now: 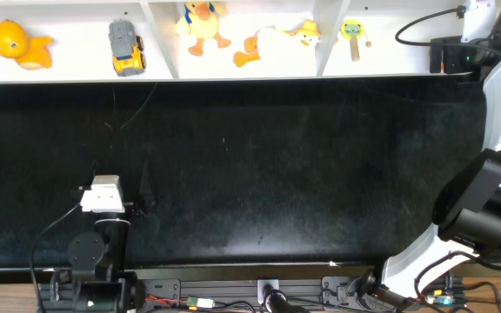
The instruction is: Store Toys
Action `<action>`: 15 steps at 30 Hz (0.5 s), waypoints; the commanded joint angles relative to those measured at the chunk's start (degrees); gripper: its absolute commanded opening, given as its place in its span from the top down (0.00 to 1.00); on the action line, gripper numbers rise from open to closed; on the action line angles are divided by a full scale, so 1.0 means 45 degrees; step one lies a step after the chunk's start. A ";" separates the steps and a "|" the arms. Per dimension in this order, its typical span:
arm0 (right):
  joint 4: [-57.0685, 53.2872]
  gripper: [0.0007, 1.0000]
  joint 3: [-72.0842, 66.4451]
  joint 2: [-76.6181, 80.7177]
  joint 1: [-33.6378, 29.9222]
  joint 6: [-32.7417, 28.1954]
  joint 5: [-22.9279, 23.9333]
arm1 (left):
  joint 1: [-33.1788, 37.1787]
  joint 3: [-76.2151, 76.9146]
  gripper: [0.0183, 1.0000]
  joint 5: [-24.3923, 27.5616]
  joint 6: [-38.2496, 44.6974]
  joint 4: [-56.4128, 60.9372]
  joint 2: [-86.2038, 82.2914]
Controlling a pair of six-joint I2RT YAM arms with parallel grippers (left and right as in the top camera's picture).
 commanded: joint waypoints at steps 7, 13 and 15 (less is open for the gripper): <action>0.0136 0.00 -0.0826 -0.1622 0.0078 0.0656 -0.0039 | 0.0073 -0.0029 0.00 -0.0058 0.0243 -0.0034 -0.0126; 0.1248 0.00 -0.3852 -0.3565 0.0078 0.0665 0.0636 | 0.0073 -0.0029 0.00 -0.0058 0.0243 -0.0034 -0.0126; 0.1520 0.00 -0.5022 -0.4420 0.0063 0.0733 0.0675 | 0.0073 -0.0029 0.00 -0.0058 0.0243 -0.0034 -0.0126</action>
